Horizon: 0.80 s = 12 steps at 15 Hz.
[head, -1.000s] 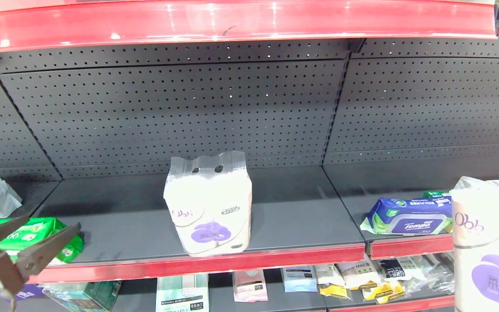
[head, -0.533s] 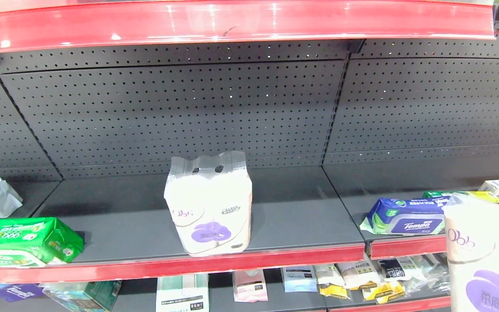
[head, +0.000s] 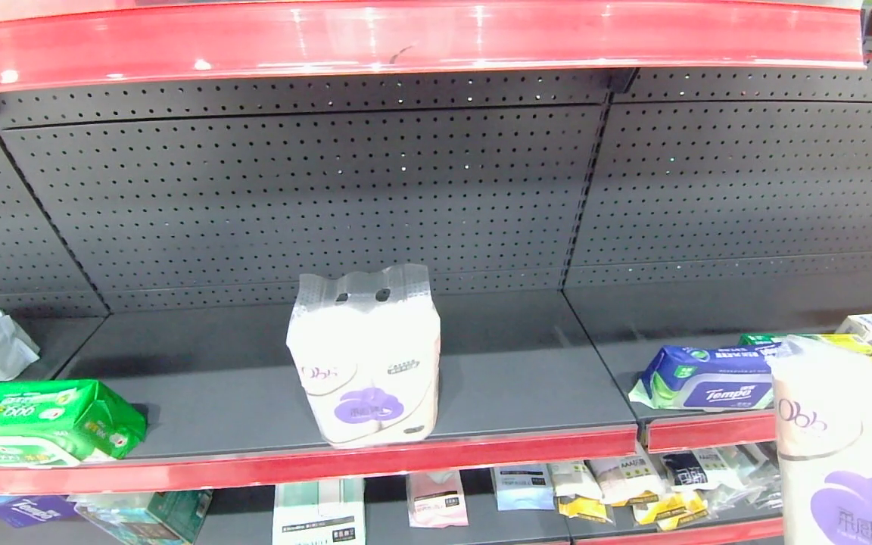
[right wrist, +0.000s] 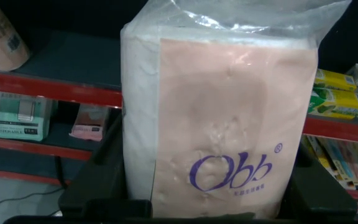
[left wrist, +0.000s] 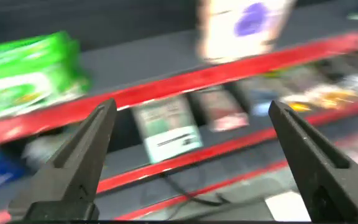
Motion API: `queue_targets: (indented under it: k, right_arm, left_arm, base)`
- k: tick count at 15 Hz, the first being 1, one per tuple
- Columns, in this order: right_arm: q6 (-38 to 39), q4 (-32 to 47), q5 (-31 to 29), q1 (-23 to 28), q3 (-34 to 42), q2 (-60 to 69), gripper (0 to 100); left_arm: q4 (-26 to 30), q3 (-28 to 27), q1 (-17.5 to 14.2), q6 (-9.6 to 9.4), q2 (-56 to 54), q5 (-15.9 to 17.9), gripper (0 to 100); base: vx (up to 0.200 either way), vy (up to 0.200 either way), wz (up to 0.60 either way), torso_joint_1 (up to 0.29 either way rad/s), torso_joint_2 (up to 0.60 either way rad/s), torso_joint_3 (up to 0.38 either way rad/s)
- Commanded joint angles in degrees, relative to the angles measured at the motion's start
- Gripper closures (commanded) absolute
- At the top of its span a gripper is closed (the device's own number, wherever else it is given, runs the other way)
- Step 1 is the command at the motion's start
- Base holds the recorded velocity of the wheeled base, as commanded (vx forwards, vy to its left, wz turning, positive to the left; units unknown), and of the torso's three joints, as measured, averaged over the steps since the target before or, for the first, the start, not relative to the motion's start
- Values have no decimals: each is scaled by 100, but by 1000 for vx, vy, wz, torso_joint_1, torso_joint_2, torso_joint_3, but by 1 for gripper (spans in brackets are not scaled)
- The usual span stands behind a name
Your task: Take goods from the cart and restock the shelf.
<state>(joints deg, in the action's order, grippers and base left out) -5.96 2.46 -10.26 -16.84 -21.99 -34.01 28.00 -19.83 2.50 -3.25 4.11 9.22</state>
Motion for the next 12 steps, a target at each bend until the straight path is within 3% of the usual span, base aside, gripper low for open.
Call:
queue_targets:
  k: [1, 3, 5, 7, 10, 12]
  right_arm:
    - [-2, 26, -11, 14, 11, 96, 100]
    - [-2, 70, -11, 14, 55, 228, 100]
    - [-2, 53, -11, 14, 63, 220, 100]
    - [-10, 53, -11, 14, 63, 237, 100]
    - [-2, 53, -11, 14, 72, 237, 100]
    - [-2, 53, -2, 14, 116, 255, 100]
  left_arm:
    - [-559, 577, -127, 27, -112, -535, 0]
    - [-1438, 929, -434, 106, -59, -728, 0]
    - [-1622, 1192, -426, 97, -77, -755, 0]
    - [-2677, 1772, -426, 97, -77, -755, 0]
    - [-2809, 1975, -250, 88, -314, -746, 0]
    - [-2800, 1975, -241, 352, -393, -781, 0]
  base:
    - [0, 0, 0, 0, 0, 0]
    - [0, 0, 0, 0, 0, 0]
    - [0, 0, 0, 0, 0, 0]
    - [0, 0, 0, 0, 0, 0]
    - [0, 0, 0, 0, 0, 0]
    - [0, 0, 0, 0, 0, 0]
